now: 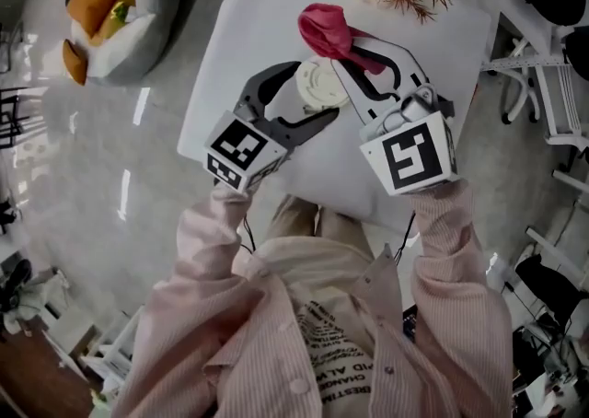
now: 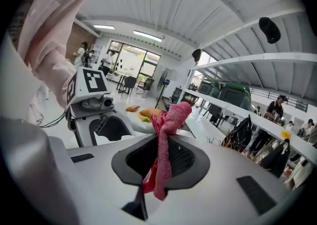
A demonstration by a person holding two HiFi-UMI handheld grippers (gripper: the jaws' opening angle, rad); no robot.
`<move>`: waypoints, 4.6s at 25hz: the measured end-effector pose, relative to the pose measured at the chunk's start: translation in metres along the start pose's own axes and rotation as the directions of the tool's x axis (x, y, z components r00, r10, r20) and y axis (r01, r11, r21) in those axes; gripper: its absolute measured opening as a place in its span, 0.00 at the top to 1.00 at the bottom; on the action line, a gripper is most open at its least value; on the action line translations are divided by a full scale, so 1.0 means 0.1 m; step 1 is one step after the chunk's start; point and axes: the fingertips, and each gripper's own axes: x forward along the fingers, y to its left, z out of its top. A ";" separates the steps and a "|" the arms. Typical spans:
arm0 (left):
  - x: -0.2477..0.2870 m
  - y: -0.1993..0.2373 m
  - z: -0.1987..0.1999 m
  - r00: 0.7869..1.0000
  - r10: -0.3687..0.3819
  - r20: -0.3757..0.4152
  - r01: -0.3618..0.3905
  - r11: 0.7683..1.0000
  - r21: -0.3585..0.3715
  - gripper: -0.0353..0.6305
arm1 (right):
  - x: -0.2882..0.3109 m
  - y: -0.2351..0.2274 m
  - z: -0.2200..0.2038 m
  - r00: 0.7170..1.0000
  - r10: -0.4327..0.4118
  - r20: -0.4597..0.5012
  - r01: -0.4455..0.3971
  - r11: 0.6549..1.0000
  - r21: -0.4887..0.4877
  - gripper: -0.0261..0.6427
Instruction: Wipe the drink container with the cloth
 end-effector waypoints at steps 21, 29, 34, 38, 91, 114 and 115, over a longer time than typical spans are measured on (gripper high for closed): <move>0.03 -0.02 0.03 0.998 -0.042 0.052 0.042 0.999 0.008 0.40 | 0.14 0.45 -0.18 0.979 0.128 -0.161 -0.159 0.968 -0.196 0.90; 0.04 -0.03 0.03 0.996 -0.048 0.071 0.048 0.999 0.005 0.40 | 0.10 0.48 -0.20 0.965 0.164 -0.203 -0.194 0.971 -0.138 0.90; 0.03 -0.03 0.04 0.996 -0.047 0.078 0.047 0.999 0.006 0.40 | 0.09 0.49 -0.20 0.951 0.183 -0.249 -0.221 0.967 -0.131 0.90; 0.04 -0.03 0.03 0.996 -0.048 0.080 0.048 0.999 0.006 0.40 | 0.06 0.52 -0.21 0.940 0.198 -0.279 -0.240 0.963 -0.125 0.90; 0.03 0.00 0.00 0.993 -0.051 0.103 0.054 0.998 -0.019 0.41 | -0.90 0.33 -0.30 0.943 -0.273 0.190 0.014 0.603 0.797 0.90; 0.02 0.00 0.03 0.984 -0.033 0.174 0.040 0.998 -0.039 0.41 | -0.61 0.48 -0.77 0.763 -0.641 0.080 -0.114 -0.013 0.993 0.90; 0.02 0.01 0.04 0.983 -0.033 0.179 0.041 0.998 -0.042 0.41 | -0.61 0.47 -0.79 0.760 -0.646 0.073 -0.112 -0.020 0.993 0.91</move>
